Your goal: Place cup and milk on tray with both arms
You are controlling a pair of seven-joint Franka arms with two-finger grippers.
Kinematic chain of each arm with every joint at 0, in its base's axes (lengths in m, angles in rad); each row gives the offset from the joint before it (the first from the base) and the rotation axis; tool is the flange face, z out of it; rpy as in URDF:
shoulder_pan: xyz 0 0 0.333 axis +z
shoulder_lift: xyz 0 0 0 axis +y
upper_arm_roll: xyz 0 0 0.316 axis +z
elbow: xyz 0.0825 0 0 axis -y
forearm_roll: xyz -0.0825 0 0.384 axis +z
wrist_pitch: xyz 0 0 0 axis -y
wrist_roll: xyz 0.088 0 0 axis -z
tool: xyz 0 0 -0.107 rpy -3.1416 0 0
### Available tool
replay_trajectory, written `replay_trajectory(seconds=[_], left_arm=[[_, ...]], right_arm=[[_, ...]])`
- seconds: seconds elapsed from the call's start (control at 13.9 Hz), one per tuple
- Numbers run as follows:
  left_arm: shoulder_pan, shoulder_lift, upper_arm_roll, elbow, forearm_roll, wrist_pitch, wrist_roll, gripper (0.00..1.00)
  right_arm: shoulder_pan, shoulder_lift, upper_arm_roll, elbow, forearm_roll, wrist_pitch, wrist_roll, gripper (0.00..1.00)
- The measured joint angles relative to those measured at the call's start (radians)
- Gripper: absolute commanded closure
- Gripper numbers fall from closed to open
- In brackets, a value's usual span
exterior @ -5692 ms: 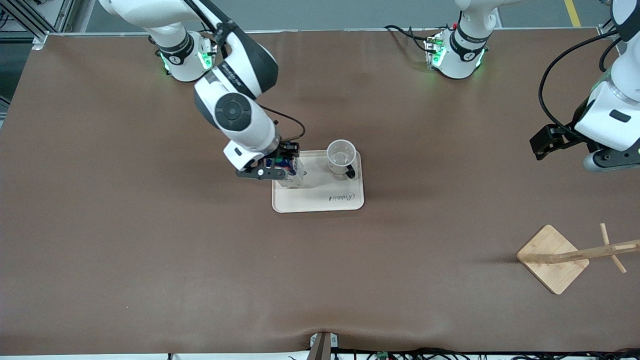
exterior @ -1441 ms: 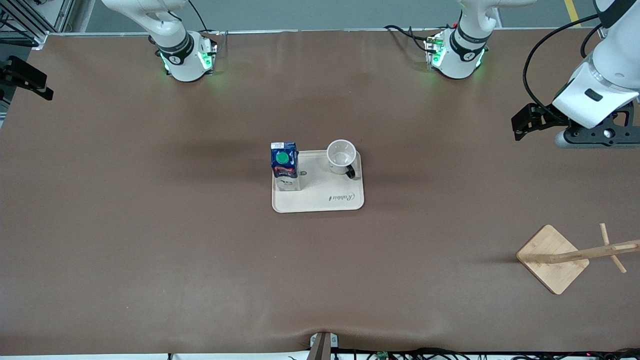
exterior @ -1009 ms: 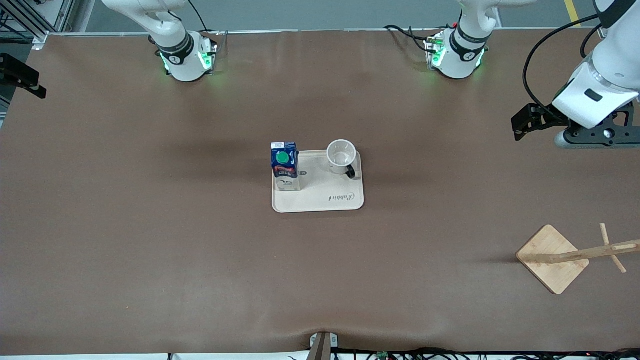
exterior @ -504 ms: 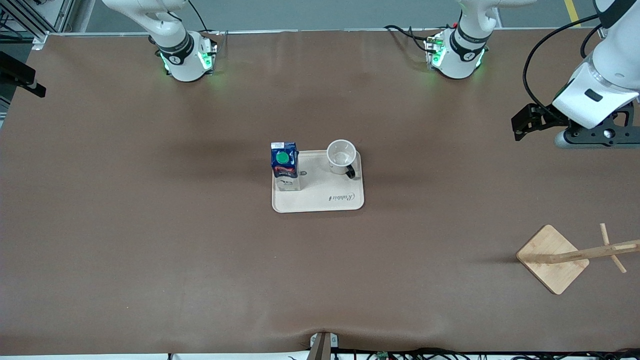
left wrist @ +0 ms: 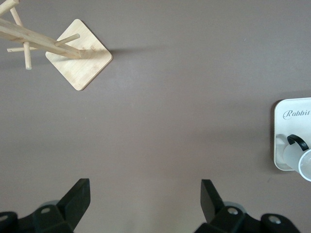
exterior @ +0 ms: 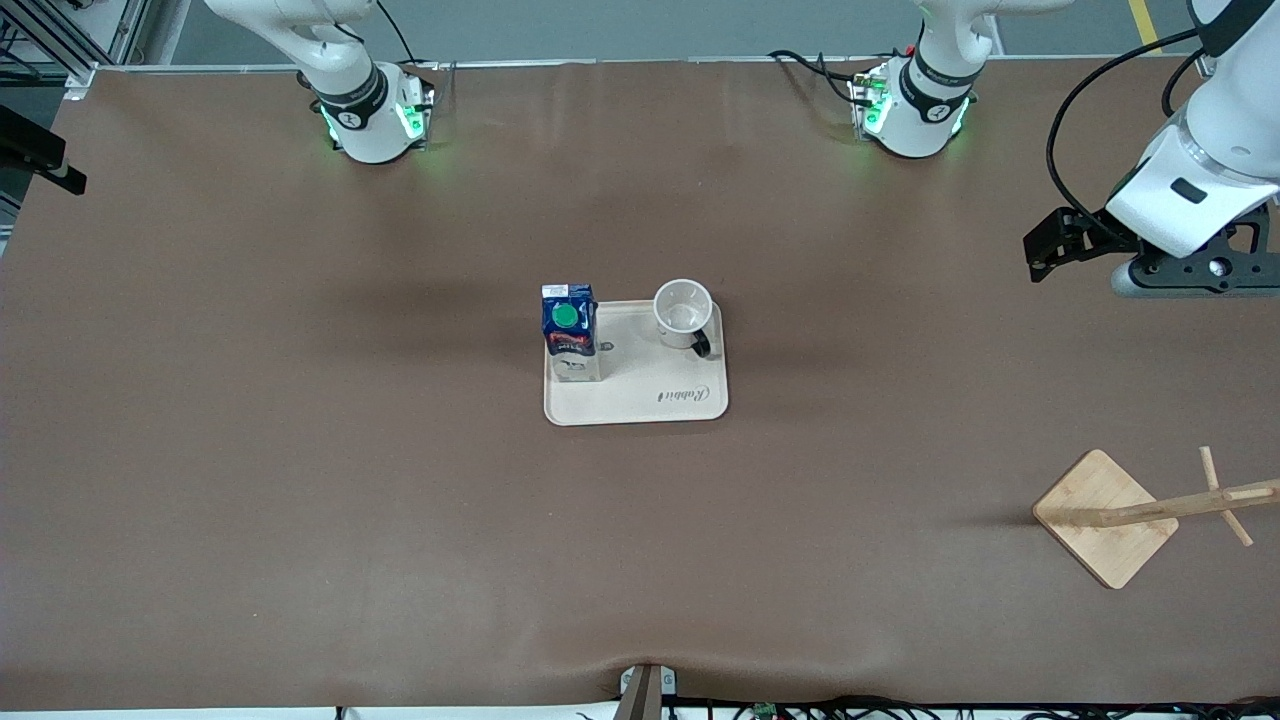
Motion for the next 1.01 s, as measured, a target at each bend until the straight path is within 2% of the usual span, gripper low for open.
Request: replay_trajectory(seconds=[0.29, 1.01], left_arm=[[0.0, 0.0, 0.0, 0.0, 0.0, 0.0, 0.0, 0.0], [0.0, 0.0, 0.0, 0.004, 0.0, 0.0, 0.0, 0.0]], right_arm=[[-0.005, 0.0, -0.002, 0.002, -0.034, 0.002, 0.0, 0.0], [-0.041, 0.003, -0.004, 0.01, -0.038, 0.031, 0.001, 0.0]])
